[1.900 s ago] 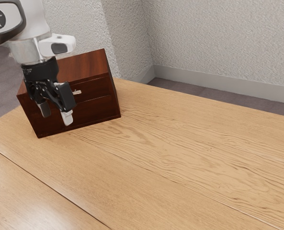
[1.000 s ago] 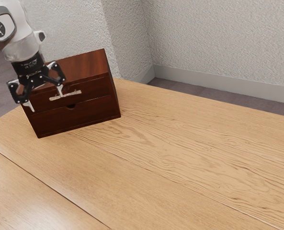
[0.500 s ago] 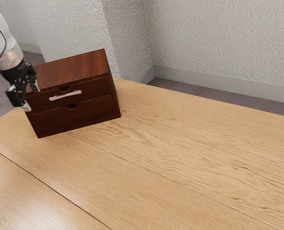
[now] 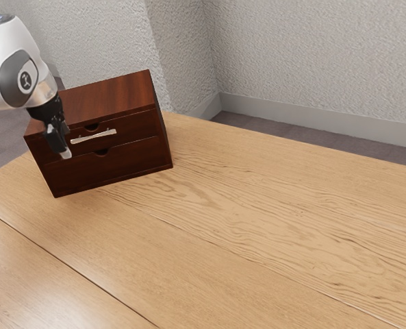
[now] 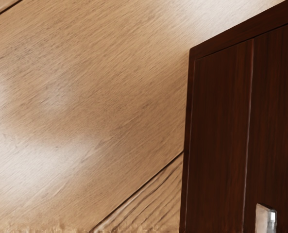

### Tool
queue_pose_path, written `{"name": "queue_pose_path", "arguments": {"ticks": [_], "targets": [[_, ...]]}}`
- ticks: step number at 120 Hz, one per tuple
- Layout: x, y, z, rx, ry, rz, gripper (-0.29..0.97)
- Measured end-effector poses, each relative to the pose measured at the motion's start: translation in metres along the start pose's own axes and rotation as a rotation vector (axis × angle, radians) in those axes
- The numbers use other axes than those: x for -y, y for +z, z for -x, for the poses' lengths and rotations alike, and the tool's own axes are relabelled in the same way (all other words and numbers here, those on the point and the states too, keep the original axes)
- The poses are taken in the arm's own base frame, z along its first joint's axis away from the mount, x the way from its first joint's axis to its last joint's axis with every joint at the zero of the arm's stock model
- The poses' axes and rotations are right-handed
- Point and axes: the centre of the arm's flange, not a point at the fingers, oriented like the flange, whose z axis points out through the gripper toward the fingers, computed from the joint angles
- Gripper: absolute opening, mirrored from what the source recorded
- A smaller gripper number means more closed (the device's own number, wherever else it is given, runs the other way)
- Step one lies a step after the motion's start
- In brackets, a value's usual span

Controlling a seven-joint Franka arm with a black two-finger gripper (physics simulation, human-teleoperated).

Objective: Pull the drawer handle with one arm to open the drawer

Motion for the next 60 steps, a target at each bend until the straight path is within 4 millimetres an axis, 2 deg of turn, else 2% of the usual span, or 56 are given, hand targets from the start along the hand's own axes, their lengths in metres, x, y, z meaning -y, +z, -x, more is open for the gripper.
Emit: {"name": "queue_pose_path", "arguments": {"ticks": [26,46,60], "targets": [[0.002,0.004,0.021,0.026,-0.046,0.021,0.65],[-0.003,0.011,0.016,0.005,-0.068,0.034,0.65],[-0.008,0.011,0.035,-0.028,-0.049,0.051,0.65]]}}
